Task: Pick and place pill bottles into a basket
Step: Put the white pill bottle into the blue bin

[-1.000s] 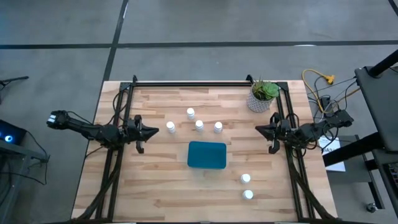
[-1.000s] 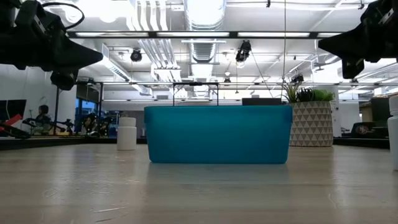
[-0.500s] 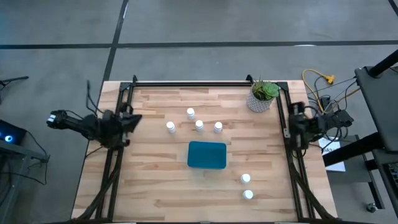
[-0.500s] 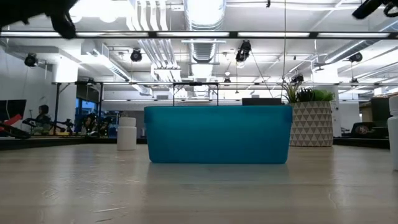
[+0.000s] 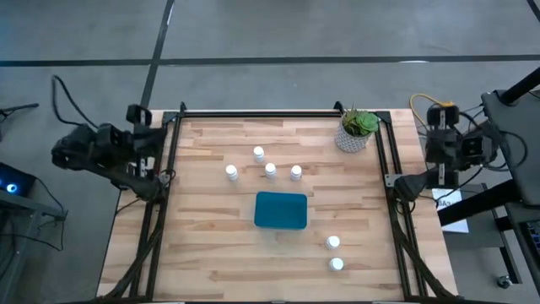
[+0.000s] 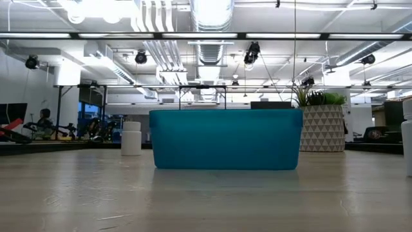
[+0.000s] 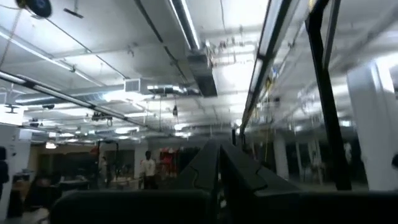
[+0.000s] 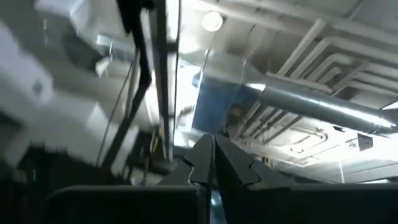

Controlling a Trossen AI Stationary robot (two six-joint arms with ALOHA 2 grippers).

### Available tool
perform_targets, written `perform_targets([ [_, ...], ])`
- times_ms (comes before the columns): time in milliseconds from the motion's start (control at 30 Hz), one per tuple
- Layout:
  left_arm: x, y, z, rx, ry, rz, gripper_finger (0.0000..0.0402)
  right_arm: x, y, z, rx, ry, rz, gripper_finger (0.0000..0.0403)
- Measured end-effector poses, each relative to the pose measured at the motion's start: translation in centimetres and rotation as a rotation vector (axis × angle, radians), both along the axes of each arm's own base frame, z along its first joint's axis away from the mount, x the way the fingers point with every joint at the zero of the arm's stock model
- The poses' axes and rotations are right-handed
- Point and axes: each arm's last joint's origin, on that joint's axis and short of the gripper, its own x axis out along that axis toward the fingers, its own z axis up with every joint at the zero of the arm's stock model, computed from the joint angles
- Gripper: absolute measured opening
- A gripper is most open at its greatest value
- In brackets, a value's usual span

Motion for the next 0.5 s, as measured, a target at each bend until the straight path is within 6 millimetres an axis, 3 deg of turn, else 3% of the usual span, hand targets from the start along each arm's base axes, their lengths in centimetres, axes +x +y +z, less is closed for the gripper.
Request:
perform_targets([
  [133, 0.7, -0.2, 2.5, 0.037, 0.127, 0.006, 0.0, 2.5, 0.8, 3.8, -0.099, 0.159, -0.15, 0.0008],
  [233, 1.0, -0.2, 3.4, 0.045, 0.201, 0.036, 0.0, 4.7, 1.2, 6.1, -0.083, 0.338, -0.319, 0.0009],
  [367, 1.3, -0.1, 3.1, 0.038, 0.281, 0.109, 0.0, 7.4, 1.7, 7.7, -0.047, 0.584, -0.553, 0.0009],
  [500, 1.6, -0.1, 1.5, 0.066, 0.398, 0.133, 0.0, 9.8, 2.4, 8.0, -0.064, 0.78, -0.726, 0.0008],
])
